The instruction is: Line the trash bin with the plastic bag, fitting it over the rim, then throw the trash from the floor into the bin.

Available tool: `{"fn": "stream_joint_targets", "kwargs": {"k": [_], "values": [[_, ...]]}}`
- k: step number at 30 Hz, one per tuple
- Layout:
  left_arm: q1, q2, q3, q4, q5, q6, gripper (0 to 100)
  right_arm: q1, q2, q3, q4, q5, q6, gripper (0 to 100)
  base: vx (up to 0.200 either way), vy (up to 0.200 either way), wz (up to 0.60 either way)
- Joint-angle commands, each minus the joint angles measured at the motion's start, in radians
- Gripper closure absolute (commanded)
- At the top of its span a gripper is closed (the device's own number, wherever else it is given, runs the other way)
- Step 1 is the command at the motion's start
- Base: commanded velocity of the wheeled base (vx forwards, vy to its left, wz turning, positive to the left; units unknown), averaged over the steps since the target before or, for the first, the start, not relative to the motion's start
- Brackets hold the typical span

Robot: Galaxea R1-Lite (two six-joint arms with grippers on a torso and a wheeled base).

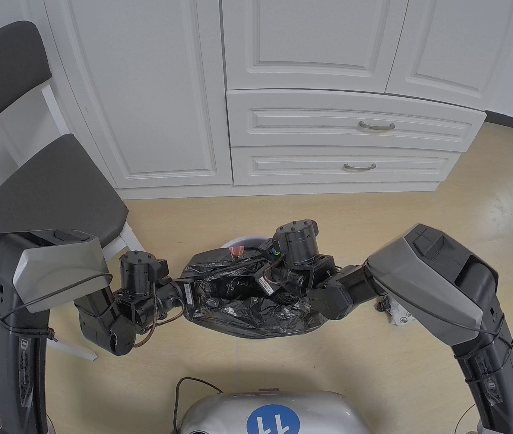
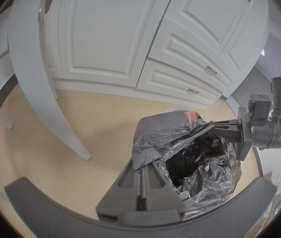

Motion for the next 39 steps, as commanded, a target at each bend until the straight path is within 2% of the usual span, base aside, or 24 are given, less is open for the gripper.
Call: {"fn": "stream_joint_targets", "kwargs": {"k": [1, 8, 16, 22, 28, 32, 38, 39], "values": [[-0.001, 0.020, -0.001, -0.013, 0.000, -0.001, 100, -0.003, -0.024, -0.006, -0.001, -0.001, 0.014, 100, 0.000, 0.000, 0.00], [-0.013, 0.026, -0.001, -0.027, 0.000, -0.003, 100, -0.023, -0.012, -0.038, -0.004, -0.001, 0.026, 100, 0.000, 0.000, 0.00], [-0.024, 0.026, -0.009, -0.067, 0.000, -0.029, 100, -0.035, 0.059, -0.187, 0.000, -0.007, 0.046, 100, 0.000, 0.000, 0.00], [-0.027, 0.024, -0.013, -0.092, 0.002, -0.055, 100, -0.044, 0.066, -0.207, 0.005, -0.007, 0.044, 100, 0.000, 0.000, 0.00], [-0.036, 0.026, -0.012, -0.133, 0.000, -0.069, 100, -0.057, 0.106, -0.288, 0.016, -0.007, 0.044, 100, 0.000, 0.000, 0.00], [-0.042, 0.029, -0.001, -0.224, 0.002, -0.069, 100, -0.064, 0.155, -0.375, 0.023, -0.009, 0.046, 100, 0.000, 0.000, 0.00], [-0.045, 0.044, -0.007, -0.231, 0.002, -0.069, 100, -0.070, 0.201, -0.403, 0.026, -0.009, 0.046, 100, 0.000, 0.000, 0.00], [-0.045, 0.044, -0.007, -0.231, 0.002, -0.069, 100, -0.070, 0.201, -0.403, 0.026, -0.009, 0.046, 0, 0.000, 0.000, 0.00]]}}
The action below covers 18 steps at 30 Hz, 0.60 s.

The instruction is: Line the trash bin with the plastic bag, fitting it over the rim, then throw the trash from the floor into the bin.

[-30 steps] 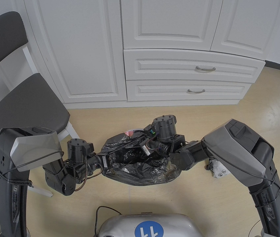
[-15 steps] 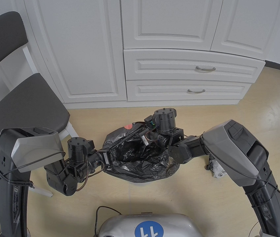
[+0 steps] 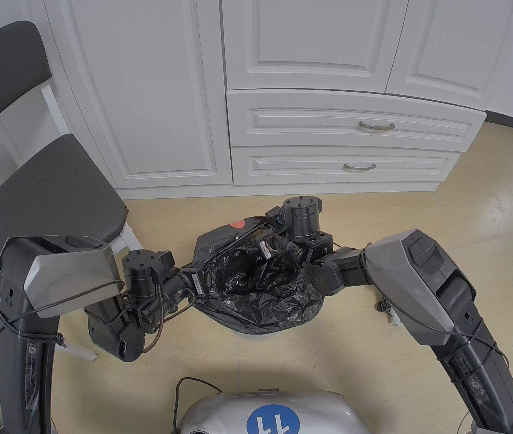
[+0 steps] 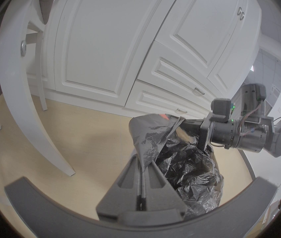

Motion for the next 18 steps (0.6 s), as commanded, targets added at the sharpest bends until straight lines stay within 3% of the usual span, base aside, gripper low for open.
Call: {"fn": "stream_joint_targets", "kwargs": {"k": [1, 8, 15, 16, 17, 18], "values": [[-0.002, 0.015, 0.001, -0.007, 0.000, 0.000, 100, -0.003, 0.044, -0.014, -0.002, 0.001, 0.000, 0, 0.000, 0.000, 0.00], [-0.002, 0.032, 0.002, -0.084, -0.002, -0.004, 100, 0.011, -0.068, 0.015, -0.007, -0.006, 0.040, 0, 0.000, 0.000, 0.00], [-0.002, 0.022, 0.030, -0.082, -0.003, -0.001, 100, 0.021, -0.414, 0.366, 0.056, -0.035, 0.044, 0, 0.000, 0.000, 0.00], [-0.001, 0.016, 0.047, -0.082, -0.010, 0.000, 0, 0.014, -0.483, 0.459, 0.062, -0.042, 0.064, 0, 0.000, 0.000, 0.00], [-0.001, 0.015, 0.047, -0.082, -0.010, 0.002, 0, 0.014, -0.489, 0.468, 0.062, -0.042, 0.067, 0, 0.000, 0.000, 0.00], [0.001, 0.002, 0.061, -0.081, -0.013, 0.005, 0, 0.011, -0.544, 0.575, 0.050, -0.055, 0.129, 0, 0.000, 0.000, 0.00]]}}
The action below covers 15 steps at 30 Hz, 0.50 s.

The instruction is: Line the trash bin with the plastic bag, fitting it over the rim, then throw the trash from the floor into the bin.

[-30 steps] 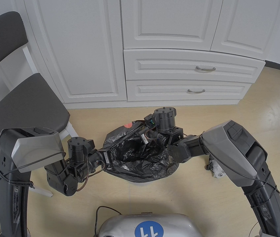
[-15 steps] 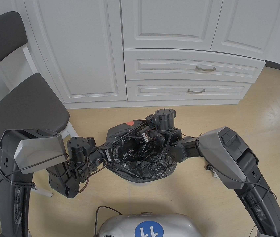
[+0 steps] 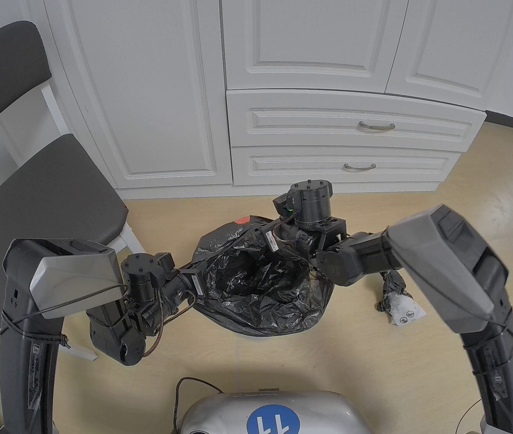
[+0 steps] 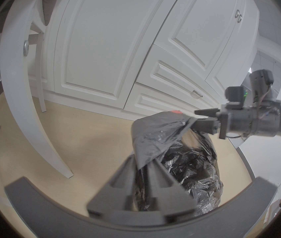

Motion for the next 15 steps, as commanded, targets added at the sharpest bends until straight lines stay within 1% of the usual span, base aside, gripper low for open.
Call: {"fn": "stream_joint_targets", "kwargs": {"k": [1, 2, 3, 4, 5, 7, 9, 10, 13, 14, 15], "values": [[0.005, -0.028, 0.050, -0.005, -0.011, 0.009, 0, -0.003, -0.377, 0.411, 0.025, -0.031, 0.119, 0, 0.000, 0.000, 0.00], [0.005, -0.032, 0.052, -0.004, -0.012, 0.010, 0, -0.003, -0.384, 0.431, 0.022, -0.031, 0.139, 0, 0.000, 0.000, 0.00], [0.005, -0.049, 0.059, 0.002, -0.020, 0.015, 0, 0.002, -0.401, 0.485, 0.003, -0.029, 0.204, 0, 0.000, 0.000, 0.00], [0.005, -0.051, 0.061, 0.004, -0.021, 0.016, 0, 0.002, -0.401, 0.489, 0.000, -0.029, 0.210, 0, 0.000, 0.000, 0.00], [0.006, -0.078, 0.076, 0.016, -0.031, 0.030, 0, 0.008, -0.400, 0.538, -0.040, -0.032, 0.282, 0, 0.000, 0.000, 0.00], [0.000, -0.141, 0.111, 0.061, -0.044, 0.053, 0, 0.006, -0.380, 0.612, -0.125, -0.032, 0.371, 0, 0.000, 0.000, 0.00], [-0.005, -0.177, 0.125, 0.099, -0.055, 0.062, 0, 0.000, -0.358, 0.644, -0.182, -0.032, 0.402, 0, 0.000, 0.000, 0.00], [-0.021, -0.210, 0.134, 0.140, -0.063, 0.064, 0, -0.007, -0.329, 0.670, -0.256, -0.032, 0.426, 0, 0.000, 0.000, 0.00], [-0.054, -0.249, 0.125, 0.220, -0.063, 0.082, 0, -0.029, -0.289, 0.738, -0.397, -0.025, 0.437, 0, 0.000, 0.000, 0.00], [-0.054, -0.249, 0.125, 0.220, -0.063, 0.082, 0, -0.029, -0.289, 0.738, -0.397, -0.025, 0.437, 0, 0.000, 0.000, 0.00], [-0.064, -0.247, 0.096, 0.279, -0.063, 0.134, 0, -0.038, -0.272, 0.779, -0.457, -0.019, 0.438, 0, 0.000, 0.000, 0.00]]}}
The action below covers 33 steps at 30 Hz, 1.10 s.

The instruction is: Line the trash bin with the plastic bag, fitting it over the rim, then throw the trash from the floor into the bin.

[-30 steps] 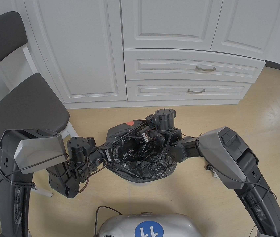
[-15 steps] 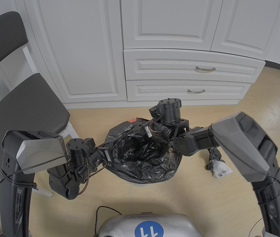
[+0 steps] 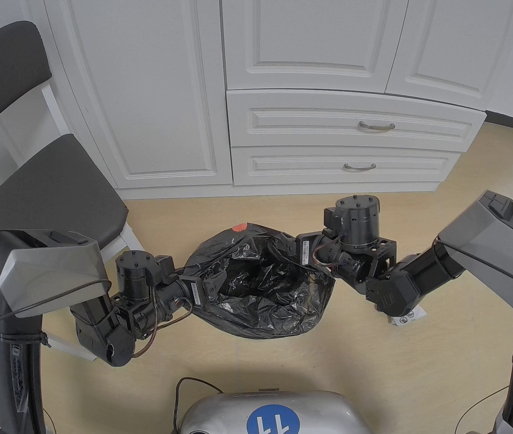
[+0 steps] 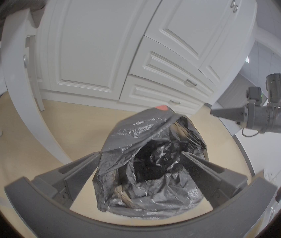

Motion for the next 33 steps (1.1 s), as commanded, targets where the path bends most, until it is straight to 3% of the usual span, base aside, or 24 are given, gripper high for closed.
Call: {"fn": "stream_joint_targets", "kwargs": {"k": [1, 2, 3, 7, 17, 28, 33], "values": [[-0.049, -0.115, -0.023, 0.171, -0.014, 0.113, 0, -0.033, 0.040, 0.176, -0.178, 0.007, 0.047, 0, 0.000, 0.000, 0.00], [-0.049, -0.115, -0.023, 0.171, -0.014, 0.113, 0, -0.033, 0.040, 0.176, -0.178, 0.007, 0.047, 0, 0.000, 0.000, 0.00], [-0.042, -0.097, -0.069, 0.244, -0.008, 0.177, 0, -0.035, 0.060, 0.188, -0.195, 0.009, 0.050, 0, 0.000, 0.000, 0.00], [-0.030, -0.048, -0.149, 0.312, 0.020, 0.213, 0, -0.025, 0.093, 0.183, -0.202, 0.009, 0.048, 0, 0.000, 0.000, 0.00], [-0.015, 0.006, -0.215, 0.300, 0.131, 0.217, 0, -0.024, 0.158, 0.144, -0.208, 0.019, 0.051, 0, 0.000, 0.000, 0.00], [-0.007, -0.048, -0.188, 0.301, 0.135, 0.223, 0, -0.052, 0.187, 0.111, -0.241, 0.021, 0.050, 0, 0.000, 0.000, 0.00], [-0.012, 0.013, -0.198, 0.300, 0.143, 0.299, 0, -0.056, 0.205, 0.071, -0.241, 0.018, 0.065, 0, 0.000, 0.000, 0.00]]}}
